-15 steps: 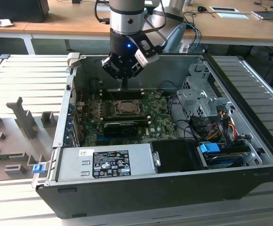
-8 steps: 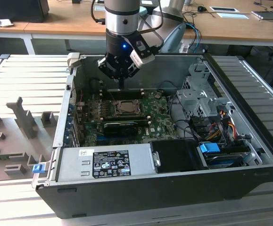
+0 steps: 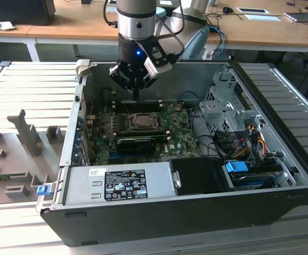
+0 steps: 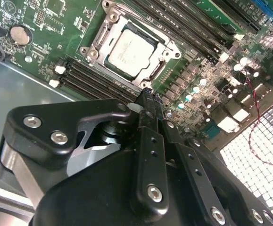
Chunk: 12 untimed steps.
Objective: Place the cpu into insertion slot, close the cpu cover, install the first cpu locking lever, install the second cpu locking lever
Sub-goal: 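Install the first cpu locking lever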
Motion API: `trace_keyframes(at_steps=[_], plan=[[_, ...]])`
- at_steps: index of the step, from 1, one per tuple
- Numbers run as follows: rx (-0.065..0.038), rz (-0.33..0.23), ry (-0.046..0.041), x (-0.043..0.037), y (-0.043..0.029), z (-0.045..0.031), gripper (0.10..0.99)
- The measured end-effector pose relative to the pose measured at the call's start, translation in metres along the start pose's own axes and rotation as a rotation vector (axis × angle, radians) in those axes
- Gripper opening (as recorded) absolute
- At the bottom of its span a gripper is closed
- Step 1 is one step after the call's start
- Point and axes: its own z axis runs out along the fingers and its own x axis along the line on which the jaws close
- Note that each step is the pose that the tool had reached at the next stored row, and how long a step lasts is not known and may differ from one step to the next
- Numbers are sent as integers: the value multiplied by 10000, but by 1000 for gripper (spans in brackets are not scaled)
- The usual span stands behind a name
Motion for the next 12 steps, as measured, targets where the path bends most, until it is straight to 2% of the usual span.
trace_keyframes(at_steps=[7,12], plan=[[-2,1,-1,193,12,4,106],[0,0,-1,215,13,3,106]])
